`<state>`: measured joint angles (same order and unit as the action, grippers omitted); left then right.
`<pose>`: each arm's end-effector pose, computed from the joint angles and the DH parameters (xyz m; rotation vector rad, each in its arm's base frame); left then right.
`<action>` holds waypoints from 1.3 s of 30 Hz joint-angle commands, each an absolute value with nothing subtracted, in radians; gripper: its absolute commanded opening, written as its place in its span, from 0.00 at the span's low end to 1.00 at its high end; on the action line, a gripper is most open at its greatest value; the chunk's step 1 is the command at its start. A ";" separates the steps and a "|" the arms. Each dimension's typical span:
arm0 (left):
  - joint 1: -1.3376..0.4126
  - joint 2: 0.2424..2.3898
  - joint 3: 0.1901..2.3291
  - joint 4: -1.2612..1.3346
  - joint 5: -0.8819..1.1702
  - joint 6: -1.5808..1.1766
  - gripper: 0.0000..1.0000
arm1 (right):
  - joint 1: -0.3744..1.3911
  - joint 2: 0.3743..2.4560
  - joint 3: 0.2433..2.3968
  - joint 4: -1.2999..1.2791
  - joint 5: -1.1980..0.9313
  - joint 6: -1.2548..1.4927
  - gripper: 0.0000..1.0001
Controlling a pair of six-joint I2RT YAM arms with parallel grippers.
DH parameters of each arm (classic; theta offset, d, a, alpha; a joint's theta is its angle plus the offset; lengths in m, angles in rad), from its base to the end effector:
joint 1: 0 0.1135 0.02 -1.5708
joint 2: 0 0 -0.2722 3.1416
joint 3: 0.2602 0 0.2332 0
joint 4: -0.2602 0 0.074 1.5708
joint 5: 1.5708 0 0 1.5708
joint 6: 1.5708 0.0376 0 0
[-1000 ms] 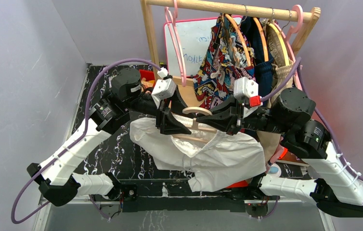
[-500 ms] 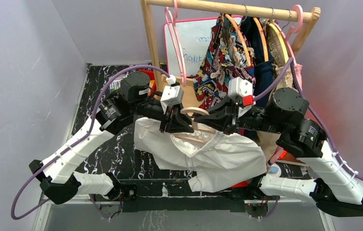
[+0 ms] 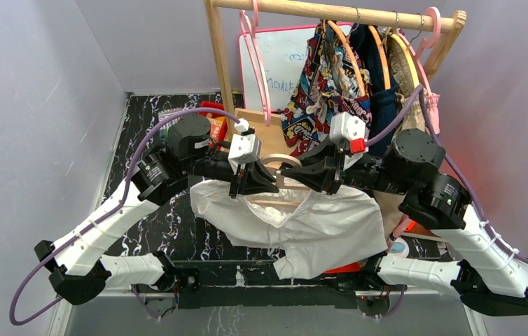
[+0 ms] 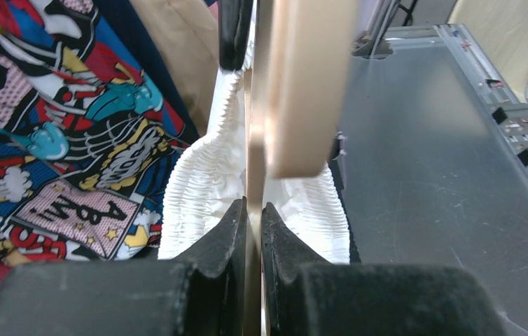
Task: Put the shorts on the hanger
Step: Place the hanger at the clothesline.
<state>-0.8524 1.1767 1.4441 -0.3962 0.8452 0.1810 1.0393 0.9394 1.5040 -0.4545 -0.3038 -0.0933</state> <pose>0.1204 -0.1805 0.4695 1.4081 1.1334 -1.2005 0.0546 0.1150 0.5166 -1.0367 1.1454 0.9822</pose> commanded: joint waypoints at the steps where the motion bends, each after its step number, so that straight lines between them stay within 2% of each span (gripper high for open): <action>1: -0.845 1.088 1.376 -0.264 0.768 0.167 0.00 | 1.045 0.886 1.510 -0.365 -0.326 -0.096 0.33; 6: -0.845 1.054 1.332 -0.183 0.754 0.147 0.00 | 1.046 0.878 1.512 -0.408 -0.323 -0.096 0.50; 10: -0.844 1.037 1.319 -0.158 0.750 0.144 0.00 | 1.046 0.870 1.509 -0.456 -0.295 -0.111 0.58; 17: -0.844 1.037 1.340 -0.149 0.810 0.112 0.00 | 1.046 0.905 1.480 -0.537 -0.276 -0.157 0.60; 21: -0.845 1.042 1.341 -0.149 0.825 0.103 0.00 | 1.046 0.907 1.456 -0.463 -0.285 -0.150 0.60; 31: -0.844 1.042 1.345 -0.126 0.841 0.089 0.00 | 1.046 0.930 1.401 -0.319 -0.339 -0.088 0.55; 34: -0.845 1.040 1.345 -0.122 0.842 0.088 0.00 | 1.046 0.935 1.379 -0.275 -0.348 -0.060 0.49; 39: -0.845 1.036 1.340 -0.121 0.841 0.087 0.00 | 1.046 0.932 1.347 -0.199 -0.358 -0.018 0.30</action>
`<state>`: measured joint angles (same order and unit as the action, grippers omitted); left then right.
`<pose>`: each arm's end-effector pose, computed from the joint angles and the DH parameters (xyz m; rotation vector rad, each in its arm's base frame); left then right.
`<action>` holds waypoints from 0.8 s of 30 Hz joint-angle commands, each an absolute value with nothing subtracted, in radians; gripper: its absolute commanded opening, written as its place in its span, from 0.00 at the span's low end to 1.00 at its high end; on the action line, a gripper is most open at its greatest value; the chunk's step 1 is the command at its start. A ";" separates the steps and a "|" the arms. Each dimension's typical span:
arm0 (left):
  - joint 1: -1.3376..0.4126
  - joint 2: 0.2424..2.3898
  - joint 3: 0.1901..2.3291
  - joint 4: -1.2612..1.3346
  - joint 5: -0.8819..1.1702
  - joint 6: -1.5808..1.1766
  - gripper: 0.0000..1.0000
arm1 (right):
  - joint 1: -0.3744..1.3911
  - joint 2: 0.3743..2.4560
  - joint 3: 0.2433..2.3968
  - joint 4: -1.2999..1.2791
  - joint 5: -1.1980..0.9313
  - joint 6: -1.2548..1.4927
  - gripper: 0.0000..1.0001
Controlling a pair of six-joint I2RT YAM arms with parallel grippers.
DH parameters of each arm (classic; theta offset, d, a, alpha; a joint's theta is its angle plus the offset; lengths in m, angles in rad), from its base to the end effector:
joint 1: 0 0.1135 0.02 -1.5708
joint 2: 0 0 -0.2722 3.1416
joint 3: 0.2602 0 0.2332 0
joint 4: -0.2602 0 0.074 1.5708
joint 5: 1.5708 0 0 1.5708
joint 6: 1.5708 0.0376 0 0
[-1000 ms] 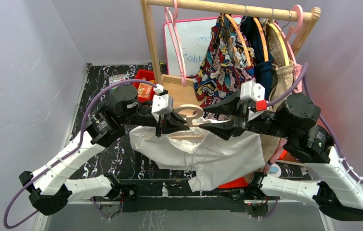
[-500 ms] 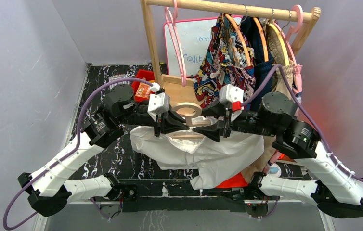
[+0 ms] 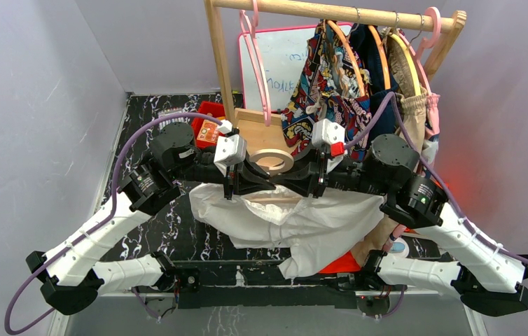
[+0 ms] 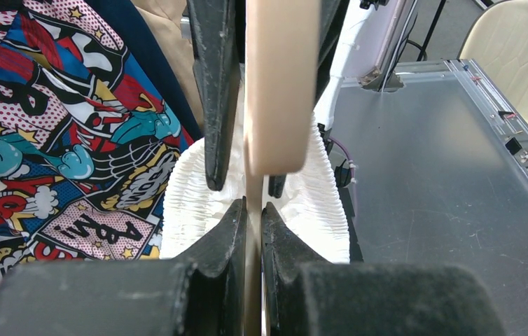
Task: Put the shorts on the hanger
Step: Place the hanger at the clothesline.
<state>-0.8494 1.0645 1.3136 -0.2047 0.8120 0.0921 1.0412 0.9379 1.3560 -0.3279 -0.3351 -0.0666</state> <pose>0.1059 -0.1617 0.4697 1.3027 1.0484 -1.1986 0.0649 0.1354 0.4892 -1.0578 1.1657 1.0246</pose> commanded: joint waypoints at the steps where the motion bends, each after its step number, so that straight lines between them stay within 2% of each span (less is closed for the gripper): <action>1: -0.845 1.035 1.339 -0.121 0.841 0.087 0.00 | 1.046 0.936 1.348 -0.196 -0.361 -0.014 0.29; 4: -0.845 1.032 1.338 -0.121 0.839 0.086 0.00 | 1.046 0.951 1.353 -0.189 -0.375 0.000 0.28; 6: -0.845 1.030 1.338 -0.121 0.838 0.086 0.00 | 1.045 0.961 1.360 -0.192 -0.386 0.010 0.17; 8: -0.845 1.028 1.334 -0.121 0.834 0.087 0.00 | 1.046 0.971 1.369 -0.201 -0.394 0.019 0.00; 12: -0.845 1.008 1.316 -0.118 0.766 0.086 0.00 | 1.046 0.963 1.378 -0.232 -0.346 0.017 0.00; 14: -0.844 0.988 1.309 -0.135 0.720 0.099 0.33 | 1.046 0.953 1.397 -0.291 -0.297 -0.006 0.00; 15: -0.845 0.974 1.303 -0.142 0.700 0.109 0.59 | 1.046 0.945 1.407 -0.322 -0.274 -0.020 0.00; 17: -0.845 0.937 1.288 -0.145 0.661 0.117 0.77 | 1.045 0.933 1.428 -0.387 -0.214 -0.049 0.00; 18: -0.845 0.915 1.279 -0.141 0.639 0.124 0.90 | 1.046 0.927 1.441 -0.423 -0.180 -0.061 0.00; 19: -0.845 0.892 1.270 -0.132 0.615 0.124 0.97 | 1.046 0.924 1.456 -0.455 -0.145 -0.071 0.00; 24: -0.845 0.778 1.237 -0.094 0.482 0.140 0.98 | 1.046 0.942 1.508 -0.591 0.027 -0.109 0.00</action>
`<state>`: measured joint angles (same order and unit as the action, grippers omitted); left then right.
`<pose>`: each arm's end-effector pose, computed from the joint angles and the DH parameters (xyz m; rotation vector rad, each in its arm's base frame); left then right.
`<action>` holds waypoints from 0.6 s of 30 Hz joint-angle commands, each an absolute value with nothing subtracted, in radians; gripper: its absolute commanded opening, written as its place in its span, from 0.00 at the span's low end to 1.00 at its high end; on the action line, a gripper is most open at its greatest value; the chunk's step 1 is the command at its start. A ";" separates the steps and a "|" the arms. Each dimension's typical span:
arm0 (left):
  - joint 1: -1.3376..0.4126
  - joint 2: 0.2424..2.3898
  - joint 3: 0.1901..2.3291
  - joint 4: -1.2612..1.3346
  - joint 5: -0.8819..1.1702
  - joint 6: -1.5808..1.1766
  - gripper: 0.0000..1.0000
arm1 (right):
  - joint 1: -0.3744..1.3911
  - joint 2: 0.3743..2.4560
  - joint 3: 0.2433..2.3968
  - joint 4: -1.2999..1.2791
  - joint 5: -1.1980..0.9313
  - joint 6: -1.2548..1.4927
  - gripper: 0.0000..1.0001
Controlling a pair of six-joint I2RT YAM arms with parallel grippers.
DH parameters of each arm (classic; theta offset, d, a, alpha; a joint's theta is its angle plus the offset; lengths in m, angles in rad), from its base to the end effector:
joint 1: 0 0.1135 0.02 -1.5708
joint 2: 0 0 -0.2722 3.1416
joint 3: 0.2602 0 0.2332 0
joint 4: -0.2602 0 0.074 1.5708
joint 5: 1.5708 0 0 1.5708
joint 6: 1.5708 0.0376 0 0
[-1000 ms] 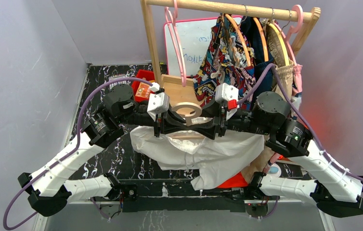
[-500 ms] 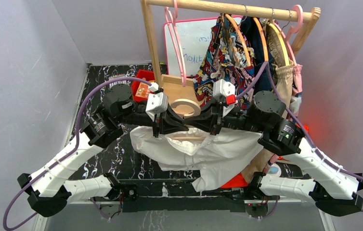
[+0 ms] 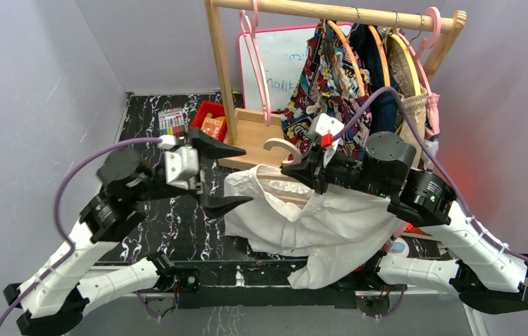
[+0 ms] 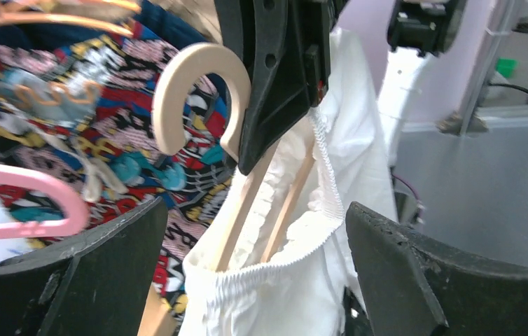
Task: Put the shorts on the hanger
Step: Place the hanger at the clothesline.
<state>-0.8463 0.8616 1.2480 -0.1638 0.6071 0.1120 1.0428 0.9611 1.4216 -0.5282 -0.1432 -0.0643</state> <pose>0.0709 -0.1124 0.4837 1.1040 0.9644 -1.0121 0.0711 0.1325 0.4830 -0.9940 1.3910 0.8572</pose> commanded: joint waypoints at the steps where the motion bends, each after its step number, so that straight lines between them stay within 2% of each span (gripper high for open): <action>1: -0.845 0.758 1.231 -0.089 0.450 0.143 0.98 | 1.046 0.946 1.509 -0.598 0.059 -0.111 0.00; 10: -0.844 0.615 1.103 -0.023 0.228 0.147 0.98 | 1.045 1.050 1.519 -0.467 0.573 -0.062 0.00; 18: -0.845 0.536 0.984 -0.022 0.171 0.111 0.98 | 0.980 1.216 1.659 -0.316 0.677 -0.061 0.00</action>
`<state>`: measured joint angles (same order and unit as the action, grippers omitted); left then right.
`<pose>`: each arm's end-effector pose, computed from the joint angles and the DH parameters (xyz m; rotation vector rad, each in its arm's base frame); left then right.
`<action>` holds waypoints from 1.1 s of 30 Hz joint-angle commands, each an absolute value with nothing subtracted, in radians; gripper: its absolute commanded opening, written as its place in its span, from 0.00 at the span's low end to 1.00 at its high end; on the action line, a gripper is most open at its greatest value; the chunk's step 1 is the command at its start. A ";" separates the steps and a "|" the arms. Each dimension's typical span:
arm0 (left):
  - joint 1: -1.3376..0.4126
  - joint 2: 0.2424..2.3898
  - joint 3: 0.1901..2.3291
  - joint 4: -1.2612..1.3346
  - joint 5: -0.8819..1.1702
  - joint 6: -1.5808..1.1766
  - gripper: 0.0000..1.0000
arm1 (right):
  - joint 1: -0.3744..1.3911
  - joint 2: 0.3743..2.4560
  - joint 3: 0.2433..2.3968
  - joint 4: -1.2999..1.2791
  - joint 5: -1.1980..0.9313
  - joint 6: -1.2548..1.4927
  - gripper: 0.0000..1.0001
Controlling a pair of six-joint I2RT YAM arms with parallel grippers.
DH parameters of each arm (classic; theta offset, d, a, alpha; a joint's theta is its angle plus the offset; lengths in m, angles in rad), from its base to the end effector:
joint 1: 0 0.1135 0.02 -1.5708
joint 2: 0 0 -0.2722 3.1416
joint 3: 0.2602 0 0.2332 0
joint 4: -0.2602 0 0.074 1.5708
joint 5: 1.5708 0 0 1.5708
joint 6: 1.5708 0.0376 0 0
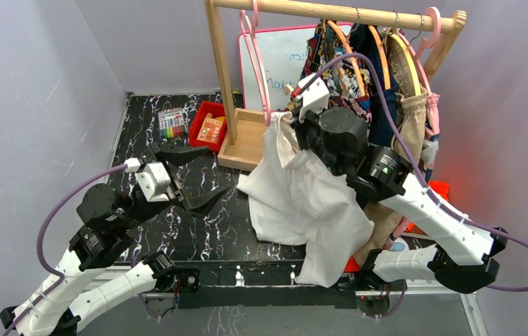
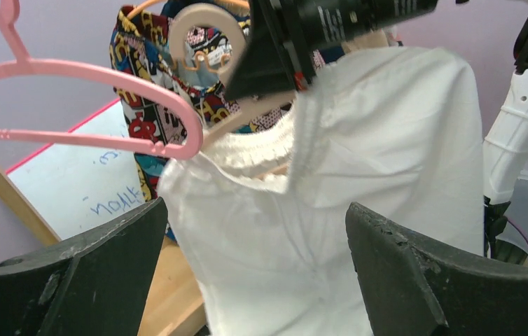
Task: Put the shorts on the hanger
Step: Place the hanger at the clothesline.
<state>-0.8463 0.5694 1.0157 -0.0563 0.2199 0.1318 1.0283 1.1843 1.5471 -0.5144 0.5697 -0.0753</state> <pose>0.0406 -0.0582 0.4537 0.7433 0.9731 -0.7554 0.1264 0.1704 0.4857 -0.5121 1.6244 0.2209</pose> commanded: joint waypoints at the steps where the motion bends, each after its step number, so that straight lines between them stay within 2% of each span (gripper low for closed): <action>1: -0.845 0.526 0.971 -0.020 0.169 0.105 0.98 | 0.969 1.230 1.670 -0.302 0.674 -0.054 0.00; 9: -0.845 0.455 0.868 -0.006 0.148 0.078 0.98 | 0.940 1.237 1.689 -0.136 0.691 -0.076 0.00; 18: -0.845 0.423 0.782 0.023 0.129 0.073 0.98 | 0.898 1.346 1.902 -0.156 0.719 -0.128 0.00; 25: -0.845 0.412 0.725 0.040 0.132 0.071 0.98 | 0.770 1.358 1.903 -0.170 0.560 -0.010 0.00; 33: -0.845 0.384 0.617 0.084 0.117 0.050 0.98 | 0.724 1.401 1.935 -0.088 0.473 -0.003 0.00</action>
<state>-0.8463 0.4049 0.6613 0.0177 0.1364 0.0662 0.7422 1.3800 1.8572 -0.2348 0.5312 -0.0246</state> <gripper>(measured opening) 0.983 0.089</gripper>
